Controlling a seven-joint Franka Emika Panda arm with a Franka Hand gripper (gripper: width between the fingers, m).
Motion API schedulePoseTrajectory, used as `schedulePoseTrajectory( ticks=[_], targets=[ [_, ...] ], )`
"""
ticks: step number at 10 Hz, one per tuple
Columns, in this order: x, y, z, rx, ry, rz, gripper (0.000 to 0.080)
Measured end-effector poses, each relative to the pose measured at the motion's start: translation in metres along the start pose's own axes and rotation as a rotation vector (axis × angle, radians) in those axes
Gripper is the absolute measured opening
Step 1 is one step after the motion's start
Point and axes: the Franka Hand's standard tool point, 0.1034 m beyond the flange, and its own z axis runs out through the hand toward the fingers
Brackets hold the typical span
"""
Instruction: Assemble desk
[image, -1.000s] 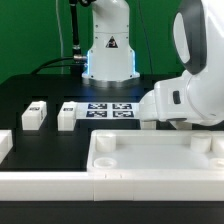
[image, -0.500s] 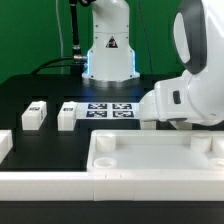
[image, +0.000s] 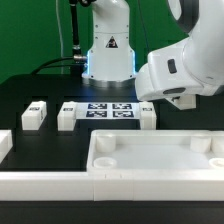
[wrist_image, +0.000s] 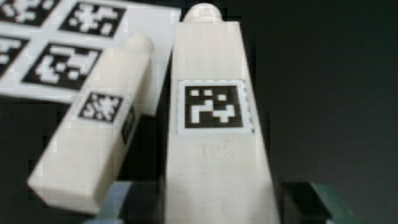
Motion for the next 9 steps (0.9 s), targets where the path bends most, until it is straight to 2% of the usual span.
schedulePoseTrajectory(
  ticks=[1, 2, 3, 4, 5, 6, 7, 9],
  targets=[
    [0.005, -0.001, -0.009, -0.005, 0.114, 0.001, 0.0291],
    [0.0, -0.001, -0.01, -0.011, 0.163, 0.001, 0.0291],
    [-0.005, -0.003, -0.031, -0.017, 0.207, -0.029, 0.0291],
    [-0.016, -0.002, -0.067, -0.025, 0.277, -0.077, 0.0291],
    [-0.022, -0.003, -0.088, -0.026, 0.337, -0.077, 0.0291],
    [-0.021, -0.005, -0.089, -0.03, 0.377, -0.071, 0.0291],
    [-0.013, -0.004, -0.091, -0.035, 0.469, -0.072, 0.0291],
    [-0.014, -0.002, -0.093, -0.046, 0.586, -0.066, 0.0291]
  ],
)
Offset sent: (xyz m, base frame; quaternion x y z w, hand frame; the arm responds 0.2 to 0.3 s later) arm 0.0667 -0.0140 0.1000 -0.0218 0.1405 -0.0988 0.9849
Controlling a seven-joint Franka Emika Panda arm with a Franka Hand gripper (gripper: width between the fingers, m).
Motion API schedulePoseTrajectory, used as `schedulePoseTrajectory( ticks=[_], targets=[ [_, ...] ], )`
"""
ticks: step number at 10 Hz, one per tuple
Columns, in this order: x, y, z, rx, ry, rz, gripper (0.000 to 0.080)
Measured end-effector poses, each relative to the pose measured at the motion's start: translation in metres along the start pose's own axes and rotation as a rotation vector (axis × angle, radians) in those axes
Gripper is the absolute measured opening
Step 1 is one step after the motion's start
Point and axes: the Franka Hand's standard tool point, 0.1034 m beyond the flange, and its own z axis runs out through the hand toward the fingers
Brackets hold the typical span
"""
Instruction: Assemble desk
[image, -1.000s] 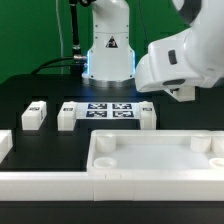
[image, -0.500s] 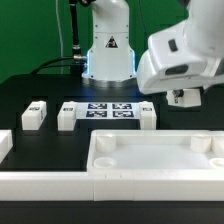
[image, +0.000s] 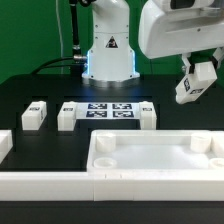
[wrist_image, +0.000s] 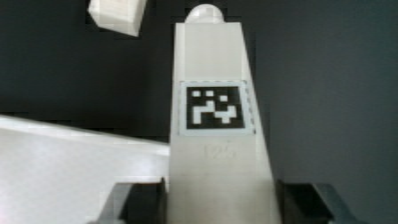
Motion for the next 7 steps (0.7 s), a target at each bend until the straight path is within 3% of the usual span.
schedulePoseTrajectory(
  ticks=[1, 2, 3, 4, 5, 7],
  targets=[
    [0.008, 0.002, -0.004, -0.006, 0.089, 0.002, 0.0291],
    [0.012, 0.007, -0.022, 0.012, 0.111, -0.024, 0.0291],
    [0.034, 0.016, -0.054, 0.025, 0.197, -0.049, 0.0291],
    [0.044, 0.009, -0.066, 0.002, 0.263, -0.048, 0.0291],
    [0.048, 0.005, -0.063, -0.003, 0.343, -0.063, 0.0291],
    [0.051, 0.011, -0.065, -0.024, 0.478, -0.051, 0.0291]
  ],
)
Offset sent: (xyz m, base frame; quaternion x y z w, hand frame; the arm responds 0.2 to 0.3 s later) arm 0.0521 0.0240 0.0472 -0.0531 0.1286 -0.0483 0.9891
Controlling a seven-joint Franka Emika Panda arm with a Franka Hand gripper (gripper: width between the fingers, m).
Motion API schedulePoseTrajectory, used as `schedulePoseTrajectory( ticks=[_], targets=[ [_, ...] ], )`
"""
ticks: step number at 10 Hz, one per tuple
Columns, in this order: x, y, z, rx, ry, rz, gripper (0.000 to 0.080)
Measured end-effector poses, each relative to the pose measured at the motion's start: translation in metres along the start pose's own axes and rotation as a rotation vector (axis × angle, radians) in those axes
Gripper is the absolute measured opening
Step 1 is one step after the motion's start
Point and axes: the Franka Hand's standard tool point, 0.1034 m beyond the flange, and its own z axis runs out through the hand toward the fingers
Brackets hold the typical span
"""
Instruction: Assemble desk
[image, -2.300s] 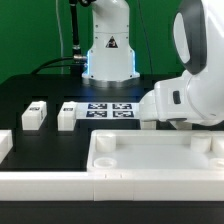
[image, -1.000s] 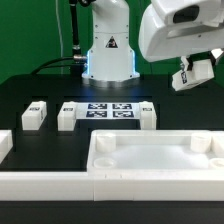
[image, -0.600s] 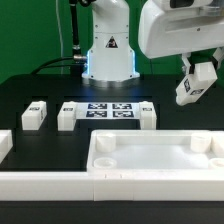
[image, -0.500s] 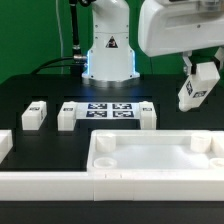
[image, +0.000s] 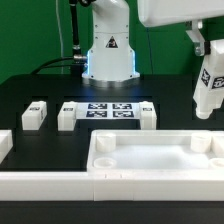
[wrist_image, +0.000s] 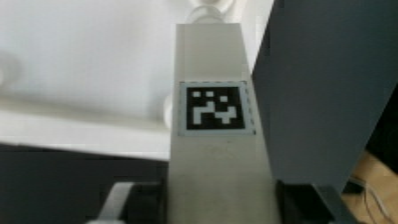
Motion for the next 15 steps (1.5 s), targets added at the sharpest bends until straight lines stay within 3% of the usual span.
schedulePoseTrajectory(
  ticks=[2, 4, 5, 8, 10, 15],
  targets=[
    [0.006, 0.008, 0.007, -0.033, 0.153, -0.022, 0.0291],
    [0.039, 0.014, -0.002, -0.065, 0.335, -0.053, 0.0291],
    [0.04, 0.017, -0.001, -0.083, 0.406, -0.056, 0.0291],
    [0.035, 0.017, 0.004, -0.081, 0.391, -0.055, 0.0291],
    [0.028, 0.013, 0.018, -0.073, 0.373, -0.048, 0.0291],
    [0.033, 0.006, 0.027, -0.064, 0.363, -0.054, 0.0291]
  ],
)
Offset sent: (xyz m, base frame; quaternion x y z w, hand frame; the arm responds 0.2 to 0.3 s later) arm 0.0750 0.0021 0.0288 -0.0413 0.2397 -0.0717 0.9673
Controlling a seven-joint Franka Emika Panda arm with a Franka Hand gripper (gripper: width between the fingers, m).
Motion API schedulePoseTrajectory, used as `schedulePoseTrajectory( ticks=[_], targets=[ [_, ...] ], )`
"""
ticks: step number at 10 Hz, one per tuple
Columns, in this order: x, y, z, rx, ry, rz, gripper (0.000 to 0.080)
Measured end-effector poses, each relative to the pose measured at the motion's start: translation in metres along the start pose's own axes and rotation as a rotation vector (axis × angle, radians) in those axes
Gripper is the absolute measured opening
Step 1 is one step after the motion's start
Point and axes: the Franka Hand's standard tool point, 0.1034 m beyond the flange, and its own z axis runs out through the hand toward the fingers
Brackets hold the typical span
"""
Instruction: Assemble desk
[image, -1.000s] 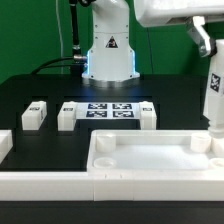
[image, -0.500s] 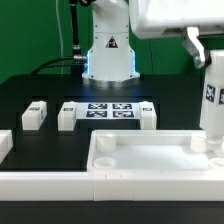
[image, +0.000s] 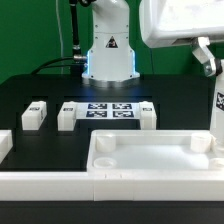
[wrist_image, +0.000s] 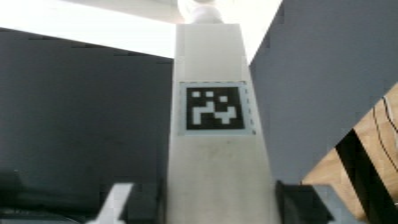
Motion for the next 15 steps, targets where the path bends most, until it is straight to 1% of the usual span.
schedulePoseTrajectory(
  ticks=[2, 4, 6, 10, 14, 15],
  targets=[
    [-0.004, 0.0, 0.005, 0.002, -0.008, 0.001, 0.0291],
    [-0.009, -0.003, 0.01, 0.006, -0.018, -0.002, 0.0291],
    [-0.009, -0.002, 0.011, 0.001, 0.0, -0.001, 0.0291],
    [-0.021, 0.0, 0.024, 0.003, -0.019, 0.003, 0.0291],
    [-0.019, 0.0, 0.026, -0.003, 0.008, 0.003, 0.0291],
    [-0.019, 0.0, 0.026, -0.002, 0.007, 0.003, 0.0371]
  ],
)
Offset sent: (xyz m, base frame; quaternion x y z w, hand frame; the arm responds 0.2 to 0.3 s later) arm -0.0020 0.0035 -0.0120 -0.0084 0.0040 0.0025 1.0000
